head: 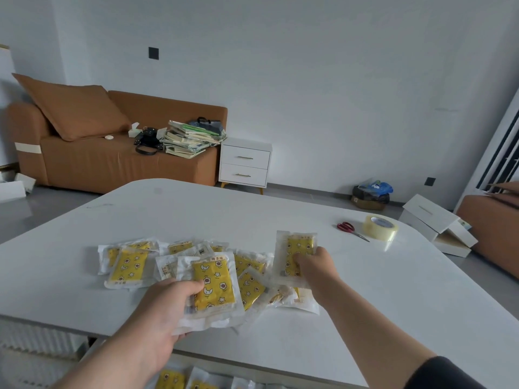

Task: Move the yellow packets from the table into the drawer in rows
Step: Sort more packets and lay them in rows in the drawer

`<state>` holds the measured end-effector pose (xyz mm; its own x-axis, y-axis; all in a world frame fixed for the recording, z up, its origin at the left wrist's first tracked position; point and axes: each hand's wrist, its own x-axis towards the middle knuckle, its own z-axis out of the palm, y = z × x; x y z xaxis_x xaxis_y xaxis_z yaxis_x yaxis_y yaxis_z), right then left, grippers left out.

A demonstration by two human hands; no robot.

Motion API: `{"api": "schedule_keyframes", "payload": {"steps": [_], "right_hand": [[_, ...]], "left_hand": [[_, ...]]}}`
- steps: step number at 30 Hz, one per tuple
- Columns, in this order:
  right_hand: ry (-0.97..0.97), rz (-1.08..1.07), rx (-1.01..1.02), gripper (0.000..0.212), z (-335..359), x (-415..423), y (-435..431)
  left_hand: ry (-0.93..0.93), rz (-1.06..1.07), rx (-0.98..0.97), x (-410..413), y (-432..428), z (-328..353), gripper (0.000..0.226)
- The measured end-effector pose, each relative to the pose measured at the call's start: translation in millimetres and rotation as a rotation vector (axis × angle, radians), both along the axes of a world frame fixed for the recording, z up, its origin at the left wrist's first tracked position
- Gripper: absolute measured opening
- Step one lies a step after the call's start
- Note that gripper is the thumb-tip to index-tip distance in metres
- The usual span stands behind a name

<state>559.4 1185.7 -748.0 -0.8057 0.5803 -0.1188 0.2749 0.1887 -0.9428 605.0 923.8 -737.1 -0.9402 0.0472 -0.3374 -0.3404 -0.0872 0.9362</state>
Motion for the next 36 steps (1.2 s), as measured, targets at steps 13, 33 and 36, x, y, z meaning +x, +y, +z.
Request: {"api": "schedule_keyframes", "payload": {"steps": [13,33,36], "right_hand": [[-0.051,0.075,-0.31,0.01,10,145,7],[-0.594,0.14,-0.256,0.024,-87,225,13],[-0.64,0.097,-0.218,0.029,-101,213,7]], "left_hand": [[0.036,-0.165,-0.08,51,19,6,0.054],[-0.234,-0.462,-0.647,84,33,-80,0.046],[-0.233,-0.441,-0.763,82,37,-95,0.046]]}}
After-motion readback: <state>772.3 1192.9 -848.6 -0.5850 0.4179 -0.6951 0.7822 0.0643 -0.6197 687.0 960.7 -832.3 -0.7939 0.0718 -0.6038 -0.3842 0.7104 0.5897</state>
